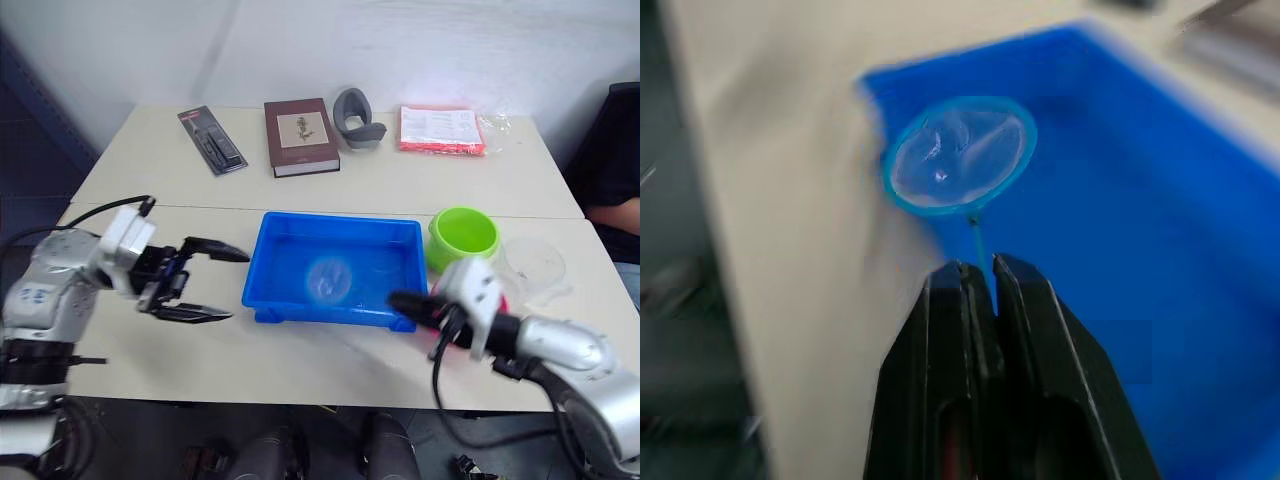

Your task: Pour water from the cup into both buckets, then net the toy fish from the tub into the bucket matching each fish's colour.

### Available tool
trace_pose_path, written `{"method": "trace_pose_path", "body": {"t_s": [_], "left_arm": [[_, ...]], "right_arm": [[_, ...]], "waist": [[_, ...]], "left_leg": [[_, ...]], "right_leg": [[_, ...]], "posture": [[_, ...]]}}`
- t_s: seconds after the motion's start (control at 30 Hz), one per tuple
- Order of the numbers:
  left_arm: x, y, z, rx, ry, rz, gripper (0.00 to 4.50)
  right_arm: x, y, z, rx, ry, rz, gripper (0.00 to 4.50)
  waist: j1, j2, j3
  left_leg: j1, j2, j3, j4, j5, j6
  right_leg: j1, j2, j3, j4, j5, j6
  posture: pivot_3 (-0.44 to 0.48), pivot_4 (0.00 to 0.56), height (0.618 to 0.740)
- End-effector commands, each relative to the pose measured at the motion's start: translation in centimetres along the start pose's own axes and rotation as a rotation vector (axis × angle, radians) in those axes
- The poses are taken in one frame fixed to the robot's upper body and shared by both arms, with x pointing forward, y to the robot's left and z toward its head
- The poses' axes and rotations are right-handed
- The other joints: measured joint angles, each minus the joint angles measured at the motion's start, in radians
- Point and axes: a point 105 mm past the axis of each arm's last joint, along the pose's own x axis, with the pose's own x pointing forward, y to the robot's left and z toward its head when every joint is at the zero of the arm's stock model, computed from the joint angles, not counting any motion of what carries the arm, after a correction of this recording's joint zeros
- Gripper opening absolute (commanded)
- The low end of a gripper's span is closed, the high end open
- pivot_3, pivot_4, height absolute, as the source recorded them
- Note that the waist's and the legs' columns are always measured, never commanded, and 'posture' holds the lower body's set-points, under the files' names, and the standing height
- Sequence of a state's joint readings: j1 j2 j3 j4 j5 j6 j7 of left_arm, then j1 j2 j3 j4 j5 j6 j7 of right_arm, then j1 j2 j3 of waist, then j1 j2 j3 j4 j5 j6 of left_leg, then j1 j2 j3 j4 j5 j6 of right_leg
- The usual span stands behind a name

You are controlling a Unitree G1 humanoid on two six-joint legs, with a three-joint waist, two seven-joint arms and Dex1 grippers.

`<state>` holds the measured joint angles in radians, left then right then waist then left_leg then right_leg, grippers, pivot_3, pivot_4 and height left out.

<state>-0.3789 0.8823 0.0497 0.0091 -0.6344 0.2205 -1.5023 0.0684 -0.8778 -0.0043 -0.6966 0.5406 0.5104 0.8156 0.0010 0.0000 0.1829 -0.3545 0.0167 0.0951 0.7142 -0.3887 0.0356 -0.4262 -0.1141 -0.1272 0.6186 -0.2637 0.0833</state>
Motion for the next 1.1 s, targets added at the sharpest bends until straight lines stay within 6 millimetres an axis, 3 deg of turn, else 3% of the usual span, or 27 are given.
{"method": "trace_pose_path", "body": {"t_s": [0.03,0.17,0.37,0.43,0.53,0.6,0.77,0.87,1.0,1.1], "left_arm": [[0.3,-2.6,-0.8,0.003,0.003,-0.146,4.44],[0.4,-3.2,-1.7,-0.015,0.017,-0.133,4.44],[0.3,-4.2,-3.0,-0.065,0.044,-0.137,4.44],[0.2,-4.1,-3.2,-0.082,0.046,-0.123,4.44],[-0.2,-3.8,-3.5,-0.086,0.063,-0.109,4.50],[-0.8,-3.7,-3.7,-0.089,0.076,-0.094,4.50],[-3.1,-2.7,-4.9,-0.098,0.145,0.053,4.50],[-4.5,-2.4,-6.1,-0.077,0.216,0.150,4.50],[-6.8,-1.9,-8.1,-0.060,0.320,0.322,4.50],[-8.3,-1.5,-9.2,-0.060,0.343,0.427,4.50]], "right_arm": [[2.3,2.0,-0.3,-0.009,-0.091,0.077,0.00],[4.1,3.2,-2.6,0.002,-0.074,0.129,0.00],[5.9,2.0,-5.5,-0.019,-0.032,0.120,0.00],[5.9,1.7,-5.7,0.000,-0.044,0.125,0.00],[5.3,1.3,-5.6,0.013,-0.024,0.156,1.15],[4.7,0.9,-4.4,0.019,-0.057,0.147,2.09],[2.0,1.1,-2.0,-0.055,-0.073,0.120,4.45],[-0.9,1.6,-1.4,-0.148,-0.004,0.060,4.45],[-5.8,2.6,0.6,-0.092,-0.061,-0.043,4.45],[-9.1,2.2,1.2,-0.095,-0.038,-0.188,4.45]], "waist": [[0.000,0.000,0.000],[0.011,-0.002,0.000],[0.001,-0.001,0.000],[-0.002,-0.001,0.000],[-0.002,-0.001,0.000],[-0.002,-0.001,0.000],[0.000,0.000,0.001],[0.006,0.001,0.001],[0.022,0.000,0.000],[0.023,-0.001,0.000]], "left_leg": [[0.000,0.000,0.000,0.000,0.000,0.000],[-0.001,-0.001,0.000,0.004,0.000,0.000],[-0.001,-0.001,0.000,0.003,0.000,0.000],[-0.001,-0.001,0.001,0.003,0.000,0.000],[-0.001,0.000,0.000,0.003,0.000,0.000],[-0.001,0.000,0.001,0.003,0.000,0.000],[-0.001,0.000,0.000,0.003,0.000,0.000],[-0.001,0.000,-0.001,0.002,-0.001,-0.001],[0.000,0.000,0.000,0.001,-0.001,-0.001],[0.001,0.001,0.001,0.001,-0.002,0.001]], "right_leg": [[0.000,0.000,0.000,0.000,0.000,0.000],[0.000,0.000,-0.001,0.001,0.000,0.000],[0.000,0.000,-0.002,0.002,0.000,0.000],[0.000,0.000,-0.002,0.002,0.000,0.000],[0.000,0.000,-0.003,0.002,0.000,0.000],[0.000,0.000,-0.003,0.002,0.000,0.000],[-0.001,-0.001,-0.002,0.002,0.000,0.000],[-0.001,-0.001,-0.003,0.001,0.000,-0.001],[0.000,-0.001,-0.003,0.000,0.000,-0.001],[0.000,-0.001,-0.002,-0.002,0.000,0.000]], "posture": [[0.000,0.150,0.740],[0.000,0.150,0.740],[0.000,0.150,0.740],[0.000,0.150,0.740],[0.000,0.150,0.740],[0.000,0.150,0.740],[0.000,0.150,0.740],[0.000,0.150,0.740],[0.000,0.150,0.740],[0.000,0.150,0.740]]}}
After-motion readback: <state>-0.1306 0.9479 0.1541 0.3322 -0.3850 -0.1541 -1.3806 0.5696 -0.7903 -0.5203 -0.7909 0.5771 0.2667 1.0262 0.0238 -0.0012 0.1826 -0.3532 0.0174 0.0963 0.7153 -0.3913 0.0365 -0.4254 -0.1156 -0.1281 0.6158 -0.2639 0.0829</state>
